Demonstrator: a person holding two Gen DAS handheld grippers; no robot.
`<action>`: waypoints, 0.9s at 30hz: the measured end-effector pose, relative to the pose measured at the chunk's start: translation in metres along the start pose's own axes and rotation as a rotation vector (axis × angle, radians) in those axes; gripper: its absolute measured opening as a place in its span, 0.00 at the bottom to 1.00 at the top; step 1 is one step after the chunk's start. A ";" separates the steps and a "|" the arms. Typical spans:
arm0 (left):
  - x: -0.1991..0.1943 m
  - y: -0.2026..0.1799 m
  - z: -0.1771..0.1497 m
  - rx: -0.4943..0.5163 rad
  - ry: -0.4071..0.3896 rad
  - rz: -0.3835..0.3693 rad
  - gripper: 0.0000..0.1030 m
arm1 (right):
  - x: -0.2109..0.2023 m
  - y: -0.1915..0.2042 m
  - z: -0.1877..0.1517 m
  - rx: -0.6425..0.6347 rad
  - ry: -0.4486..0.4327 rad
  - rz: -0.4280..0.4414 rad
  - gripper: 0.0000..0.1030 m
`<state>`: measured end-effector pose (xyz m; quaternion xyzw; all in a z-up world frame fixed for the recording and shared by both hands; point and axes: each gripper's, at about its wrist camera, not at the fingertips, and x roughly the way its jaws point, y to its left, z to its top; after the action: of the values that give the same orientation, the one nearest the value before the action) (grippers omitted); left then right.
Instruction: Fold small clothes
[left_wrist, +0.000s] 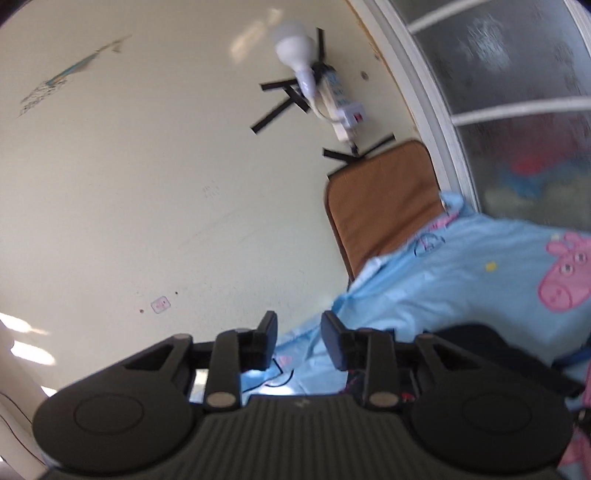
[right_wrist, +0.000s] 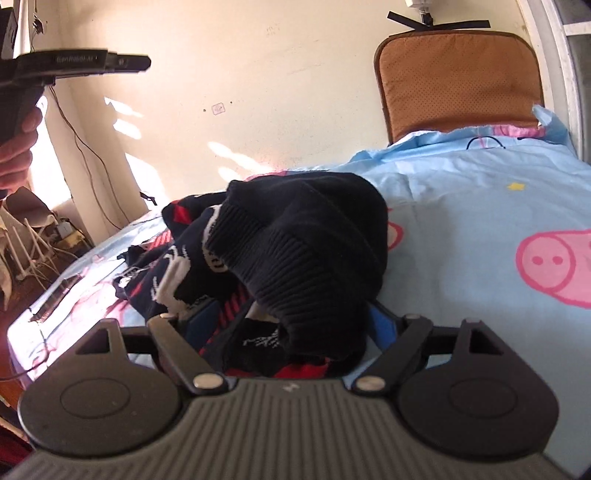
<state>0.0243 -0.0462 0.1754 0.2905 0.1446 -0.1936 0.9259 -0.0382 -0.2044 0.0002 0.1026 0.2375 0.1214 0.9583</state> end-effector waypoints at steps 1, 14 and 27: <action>0.005 -0.010 -0.009 0.044 0.019 -0.008 0.37 | 0.003 0.003 0.001 -0.042 -0.003 -0.040 0.83; 0.055 -0.064 -0.051 0.205 0.119 -0.152 0.45 | 0.005 -0.045 0.061 0.161 -0.171 -0.017 0.11; 0.117 -0.080 -0.022 0.111 0.100 -0.131 0.09 | -0.013 -0.047 0.077 0.193 -0.237 0.062 0.12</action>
<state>0.0884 -0.1256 0.0747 0.3405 0.1985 -0.2468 0.8853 -0.0034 -0.2630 0.0604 0.2151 0.1298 0.1146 0.9611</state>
